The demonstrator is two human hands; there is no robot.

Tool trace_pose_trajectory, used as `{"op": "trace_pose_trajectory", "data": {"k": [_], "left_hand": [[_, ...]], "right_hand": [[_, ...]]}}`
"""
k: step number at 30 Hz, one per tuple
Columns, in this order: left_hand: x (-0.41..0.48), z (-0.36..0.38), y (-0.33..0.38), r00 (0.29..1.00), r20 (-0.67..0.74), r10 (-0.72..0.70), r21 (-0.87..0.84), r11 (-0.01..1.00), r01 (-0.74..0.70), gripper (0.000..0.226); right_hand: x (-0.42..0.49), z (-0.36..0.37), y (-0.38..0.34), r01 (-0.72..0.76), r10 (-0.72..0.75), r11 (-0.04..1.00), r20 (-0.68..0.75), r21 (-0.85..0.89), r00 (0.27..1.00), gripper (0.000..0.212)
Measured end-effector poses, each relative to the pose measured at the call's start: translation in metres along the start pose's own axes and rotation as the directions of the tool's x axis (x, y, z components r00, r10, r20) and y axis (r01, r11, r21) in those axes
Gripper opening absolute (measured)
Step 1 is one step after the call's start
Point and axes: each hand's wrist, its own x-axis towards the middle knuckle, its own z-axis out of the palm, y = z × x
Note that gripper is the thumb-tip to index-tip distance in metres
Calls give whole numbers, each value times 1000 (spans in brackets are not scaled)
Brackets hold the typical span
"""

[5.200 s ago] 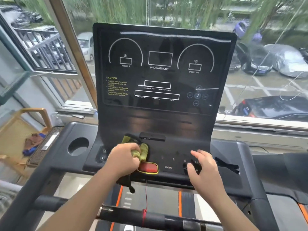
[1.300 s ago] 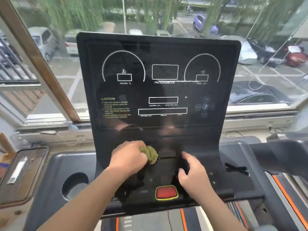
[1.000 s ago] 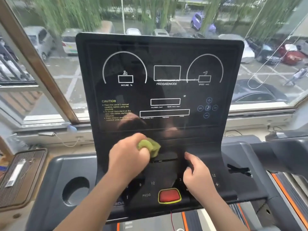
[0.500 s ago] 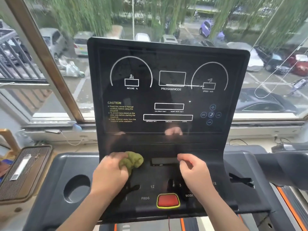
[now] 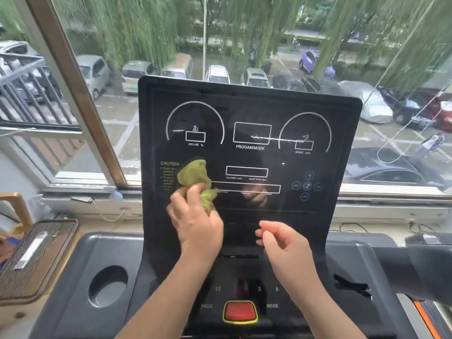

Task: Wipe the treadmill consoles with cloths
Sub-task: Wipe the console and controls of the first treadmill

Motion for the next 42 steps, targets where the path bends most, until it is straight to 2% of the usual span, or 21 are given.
{"op": "trace_pose_trajectory", "data": {"k": [2,4,6,8,9,11,13,14,16,19,21,24,26,28,29,31,34,37,42], "left_hand": [[-12,21,20,997,67,36,-49,998,-33,51],[-24,35,44,970,212,115,-217,974,-68,43],[-27,35,71,909,411,71,-435,891,127,36],[-24,29,91,846,533,-5,-534,774,341,38],[-20,26,95,822,569,-24,-549,733,401,40],[-13,17,99,764,645,34,-582,670,461,41],[-6,8,99,685,715,144,-600,628,495,37],[-3,5,97,671,724,162,-598,633,492,35],[5,3,90,735,674,77,-555,708,436,31],[16,3,84,839,543,-33,-502,789,355,27],[24,1,90,880,476,3,-498,825,267,26],[43,-4,104,927,317,203,-358,930,-81,26],[65,-7,117,890,174,421,-228,897,-379,26],[93,-10,134,784,80,615,-34,788,-615,29],[108,-10,144,735,74,674,78,731,-678,33],[134,-12,162,702,150,696,292,647,-704,45],[159,-11,172,766,241,595,487,609,-626,56],[166,-7,162,776,240,583,485,621,-616,53],[165,-4,155,758,177,628,487,613,-622,55]], "right_hand": [[1,-6,-1,24,-24,1000,-19,5,1000,41],[5,-14,0,83,-83,996,1,-21,997,58],[9,-22,3,185,-181,981,74,-56,981,75],[13,-29,7,315,-293,933,143,-173,945,93],[16,-31,7,362,-328,900,170,-241,929,101],[28,-35,2,458,-427,818,165,-347,889,106],[51,-43,-2,562,-558,716,144,-414,817,100],[64,-48,-5,594,-597,676,148,-436,788,94],[87,-61,-12,602,-621,646,136,-469,772,76],[111,-84,-27,507,-589,675,22,-536,808,56],[128,-105,-34,376,-523,725,-107,-578,845,51],[156,-140,-35,72,-293,848,-352,-524,889,47],[165,-142,-34,1,-235,868,-408,-497,882,50],[163,-126,-38,52,-300,852,-404,-522,864,63],[160,-115,-41,95,-348,840,-396,-534,850,71],[158,-95,-48,196,-447,811,-369,-551,815,80],[166,-90,-53,325,-569,753,-317,-572,759,69],[186,-114,-64,358,-589,757,-333,-547,737,55],[221,-128,-84,266,-517,839,-546,-474,659,51]]}}
